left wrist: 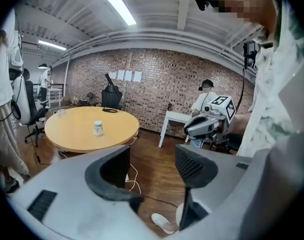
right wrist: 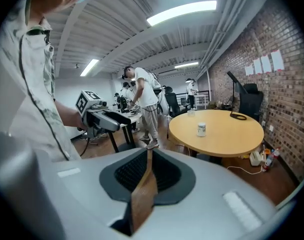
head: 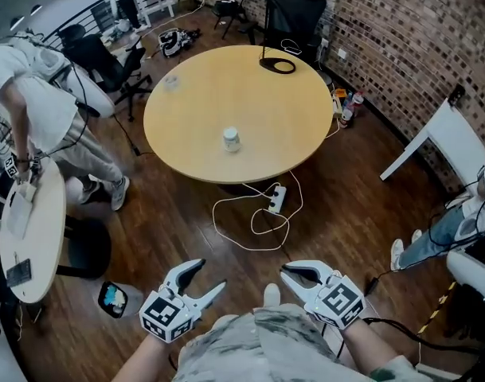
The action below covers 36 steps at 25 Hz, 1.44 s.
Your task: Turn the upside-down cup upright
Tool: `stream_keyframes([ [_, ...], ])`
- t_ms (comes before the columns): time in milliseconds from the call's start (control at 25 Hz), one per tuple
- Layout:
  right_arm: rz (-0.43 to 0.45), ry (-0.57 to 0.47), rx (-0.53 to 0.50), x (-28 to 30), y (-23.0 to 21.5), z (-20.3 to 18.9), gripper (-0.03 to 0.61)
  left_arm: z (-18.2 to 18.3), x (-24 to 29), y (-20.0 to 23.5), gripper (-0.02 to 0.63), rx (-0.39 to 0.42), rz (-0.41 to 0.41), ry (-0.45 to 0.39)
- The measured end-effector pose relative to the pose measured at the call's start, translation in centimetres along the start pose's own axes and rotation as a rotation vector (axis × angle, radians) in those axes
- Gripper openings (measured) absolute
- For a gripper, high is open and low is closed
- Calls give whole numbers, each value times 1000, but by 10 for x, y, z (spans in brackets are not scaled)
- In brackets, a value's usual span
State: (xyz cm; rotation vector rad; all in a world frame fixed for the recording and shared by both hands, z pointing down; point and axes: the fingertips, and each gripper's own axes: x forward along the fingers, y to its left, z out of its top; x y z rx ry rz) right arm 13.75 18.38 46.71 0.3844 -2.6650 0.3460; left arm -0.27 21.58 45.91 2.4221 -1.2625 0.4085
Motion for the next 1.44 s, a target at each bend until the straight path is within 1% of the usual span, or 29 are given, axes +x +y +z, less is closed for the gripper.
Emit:
stream_keyframes([
  [120,-45,-23,0,1,32,2,38,-2,-37,-14,298,-3,-12,-37],
  [240,-68,-54,19,5,73,8,43,-6,-79,-19,301,-12,-7,-77],
  [320,-84,-68,19,5,106,11,44,-16,-107,-24,302,-31,-11,-89],
  [400,-103,-70,5,4,137,12,43,-28,-134,-30,301,-62,-33,-94],
  [480,-129,-67,-8,4,165,11,43,-41,-157,-34,301,-64,-51,-93],
  [560,-163,-63,-5,1,186,8,41,-54,-172,-36,302,-52,-72,-85],
  [640,-186,-58,10,-2,204,2,40,-64,-181,-42,301,-59,-99,-83],
  [760,-191,-45,15,-4,227,-2,40,-70,-189,-50,301,-51,-125,-84],
  [920,-189,-30,-12,-6,236,-2,38,-67,-189,-58,302,-33,-138,-96],
  [1040,-180,-32,-31,-12,236,1,38,-63,-191,-66,301,-31,-127,-109],
  [1160,-152,-25,-65,-20,231,5,38,-64,-186,-74,301,-44,-108,-96],
  [1280,-132,-9,-86,-41,218,2,37,-58,-169,-94,301,-51,-98,-88],
  [1440,-126,8,-89,-79,198,-5,34,-41,-136,-133,301,-48,-115,-99],
])
